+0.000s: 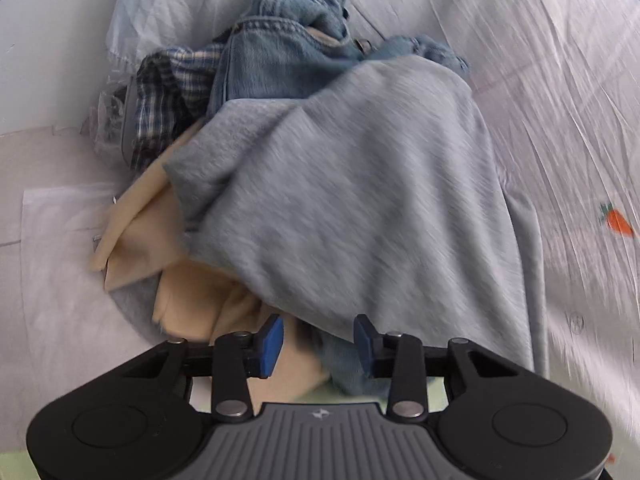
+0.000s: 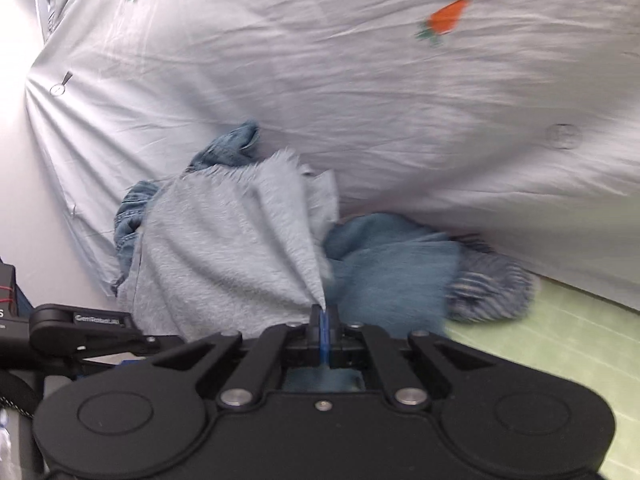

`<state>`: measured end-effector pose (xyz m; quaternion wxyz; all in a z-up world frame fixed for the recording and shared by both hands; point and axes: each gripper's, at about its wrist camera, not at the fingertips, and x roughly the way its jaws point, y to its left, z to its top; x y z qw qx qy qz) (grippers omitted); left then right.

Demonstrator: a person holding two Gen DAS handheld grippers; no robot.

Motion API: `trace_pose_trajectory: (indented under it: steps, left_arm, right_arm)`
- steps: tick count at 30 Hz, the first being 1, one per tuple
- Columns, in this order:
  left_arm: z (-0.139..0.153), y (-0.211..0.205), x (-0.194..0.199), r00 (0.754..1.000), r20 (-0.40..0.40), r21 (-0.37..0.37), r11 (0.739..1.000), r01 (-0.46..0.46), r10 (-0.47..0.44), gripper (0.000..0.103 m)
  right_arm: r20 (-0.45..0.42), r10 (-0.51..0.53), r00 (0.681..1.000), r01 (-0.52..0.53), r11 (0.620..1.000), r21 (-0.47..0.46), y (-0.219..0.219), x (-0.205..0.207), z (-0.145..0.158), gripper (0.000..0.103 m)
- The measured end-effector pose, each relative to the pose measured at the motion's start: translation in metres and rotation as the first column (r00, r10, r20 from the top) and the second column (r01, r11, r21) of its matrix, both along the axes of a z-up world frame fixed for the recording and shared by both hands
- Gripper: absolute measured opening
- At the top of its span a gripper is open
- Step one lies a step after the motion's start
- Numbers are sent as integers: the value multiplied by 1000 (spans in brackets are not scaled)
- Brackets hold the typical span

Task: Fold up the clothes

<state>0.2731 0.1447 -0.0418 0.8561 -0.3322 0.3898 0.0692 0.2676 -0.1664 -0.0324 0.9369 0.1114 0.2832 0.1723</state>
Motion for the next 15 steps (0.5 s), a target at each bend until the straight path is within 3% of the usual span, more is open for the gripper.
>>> trace_pose_trajectory:
  steps: [3, 6, 8, 10, 12, 13, 15]
  left_arm:
    - [-4, -14, -22, 999, -22, -4, 999, 47, -47, 40]
    - [-5, -37, -44, 992, -43, 5, 993, 121, -121, 40]
    - [-8, -54, -63, 984, -62, 17, 985, 170, -169, 41]
    - [-20, -68, -77, 973, -88, 16, 976, 216, -214, 42]
    - [-30, -82, -88, 960, -121, 11, 967, 256, -253, 42]
    - [-34, -91, -93, 955, -139, 10, 964, 265, -261, 42]
    - [-41, -102, -99, 950, -165, 10, 963, 270, -264, 42]
  right_arm:
    - [10, -128, 992, 129, 991, -33, -48, -49, -1, 0]
    - [29, -326, 945, 327, 939, -105, -110, -117, -2, 0]
    - [49, -482, 875, 481, 850, -217, -162, -172, -3, 0]
    - [31, -645, 764, 622, 721, -305, -211, -222, -10, 0]
    - [-23, -751, 660, 714, 636, -295, -252, -261, -16, 0]
    - [-42, -784, 619, 747, 604, -277, -268, -277, -17, 0]
    - [-59, -790, 610, 758, 604, -248, -276, -293, -17, 0]
